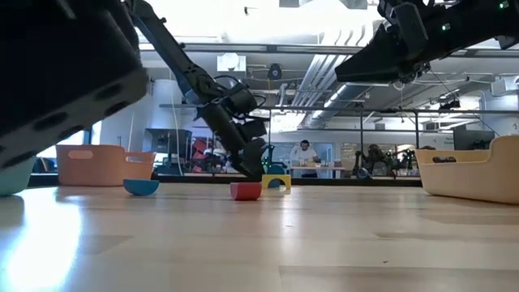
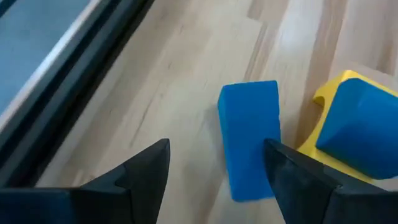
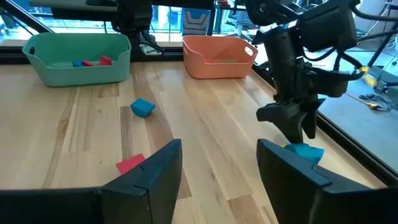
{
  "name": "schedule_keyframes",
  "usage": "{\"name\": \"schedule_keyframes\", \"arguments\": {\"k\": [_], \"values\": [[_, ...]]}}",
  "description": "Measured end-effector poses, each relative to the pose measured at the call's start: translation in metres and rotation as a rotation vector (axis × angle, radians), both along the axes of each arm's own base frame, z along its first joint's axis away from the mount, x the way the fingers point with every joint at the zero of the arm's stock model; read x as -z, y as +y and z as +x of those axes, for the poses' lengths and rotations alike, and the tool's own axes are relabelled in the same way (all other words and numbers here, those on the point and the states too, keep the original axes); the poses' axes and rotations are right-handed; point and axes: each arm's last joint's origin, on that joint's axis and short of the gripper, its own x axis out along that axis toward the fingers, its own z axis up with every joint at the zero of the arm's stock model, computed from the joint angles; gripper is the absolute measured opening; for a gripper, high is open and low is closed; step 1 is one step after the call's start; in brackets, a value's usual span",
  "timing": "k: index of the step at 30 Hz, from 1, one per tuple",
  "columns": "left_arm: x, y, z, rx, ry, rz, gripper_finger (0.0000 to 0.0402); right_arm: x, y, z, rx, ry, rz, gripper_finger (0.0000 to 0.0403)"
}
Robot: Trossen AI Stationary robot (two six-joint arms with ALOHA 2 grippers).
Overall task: Sort blocks by size
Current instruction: Put the blue triangle block into the orange bin
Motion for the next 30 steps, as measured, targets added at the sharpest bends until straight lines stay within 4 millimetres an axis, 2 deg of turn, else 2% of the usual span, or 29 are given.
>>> {"name": "schedule_keyframes", "arguments": {"k": [13, 22, 28, 30], "values": [[0.002, -0.006, -0.012, -0.008, 0.189, -0.012, 0.0241, 0.0, 0.0, 0.0, -0.005, 0.003, 0.001, 0.0204], [0.005, -0.021, -0.034, -0.048, 0.423, -0.166, 0.0241, 0.002, 0.0, -0.001, 0.004, 0.012, 0.023, 0.0204], [-0.013, -0.035, -0.034, -0.047, 0.421, -0.156, 0.0241, 0.003, 0.0, -0.001, 0.007, 0.017, 0.029, 0.0204], [-0.018, -0.039, -0.027, -0.037, 0.375, -0.123, 0.0241, 0.003, 0.0, -0.001, 0.007, 0.017, 0.029, 0.0204]]}}
